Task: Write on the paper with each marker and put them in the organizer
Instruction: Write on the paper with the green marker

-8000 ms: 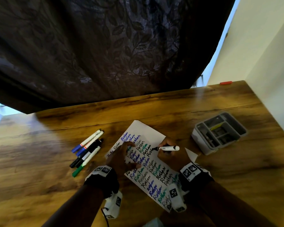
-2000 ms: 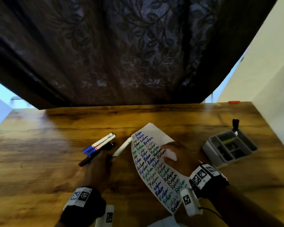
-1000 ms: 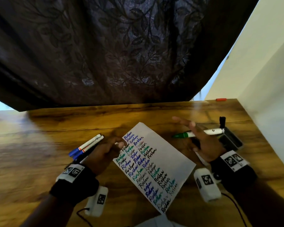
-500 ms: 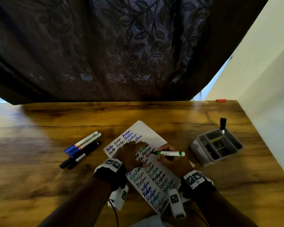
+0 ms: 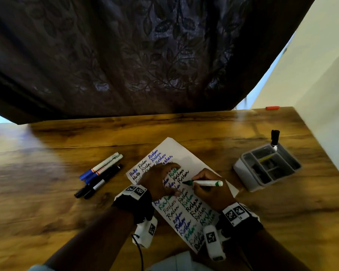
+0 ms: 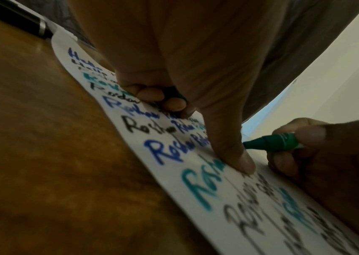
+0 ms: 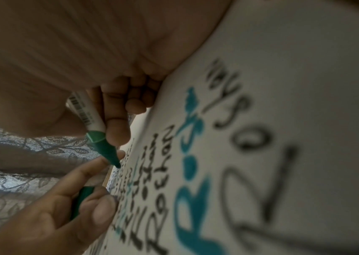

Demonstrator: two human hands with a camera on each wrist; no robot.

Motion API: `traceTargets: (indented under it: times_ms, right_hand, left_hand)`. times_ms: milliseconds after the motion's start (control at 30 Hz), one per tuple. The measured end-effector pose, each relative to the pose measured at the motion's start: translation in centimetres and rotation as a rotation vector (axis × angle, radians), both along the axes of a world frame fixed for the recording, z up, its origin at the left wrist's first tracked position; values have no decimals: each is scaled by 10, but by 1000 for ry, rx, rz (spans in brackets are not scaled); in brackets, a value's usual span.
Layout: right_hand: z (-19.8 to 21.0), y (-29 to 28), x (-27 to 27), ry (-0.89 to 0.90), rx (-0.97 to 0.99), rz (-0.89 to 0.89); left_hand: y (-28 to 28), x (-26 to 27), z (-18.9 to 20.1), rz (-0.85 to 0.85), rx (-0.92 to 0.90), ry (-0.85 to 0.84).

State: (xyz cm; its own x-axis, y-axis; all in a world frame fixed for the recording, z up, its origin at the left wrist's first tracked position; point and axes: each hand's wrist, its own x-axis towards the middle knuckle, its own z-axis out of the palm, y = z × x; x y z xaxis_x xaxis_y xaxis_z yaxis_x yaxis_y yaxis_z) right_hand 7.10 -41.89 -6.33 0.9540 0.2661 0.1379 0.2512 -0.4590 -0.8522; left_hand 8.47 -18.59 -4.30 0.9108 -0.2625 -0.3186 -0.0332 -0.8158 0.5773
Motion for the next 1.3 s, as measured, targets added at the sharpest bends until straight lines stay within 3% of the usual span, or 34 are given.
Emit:
traceTargets:
  times_ms: [600, 1033, 1300]
  right_hand:
    - [-5, -1, 1, 31, -38, 29]
    - [-6, -1, 0, -14, -32, -83]
    - [-4, -1, 1, -10, -71, -59]
  left_hand:
    - [1, -2, -2, 9, -10, 2]
    - [0, -3, 1, 6, -30, 2]
    - [1, -3, -2, 16, -35, -4]
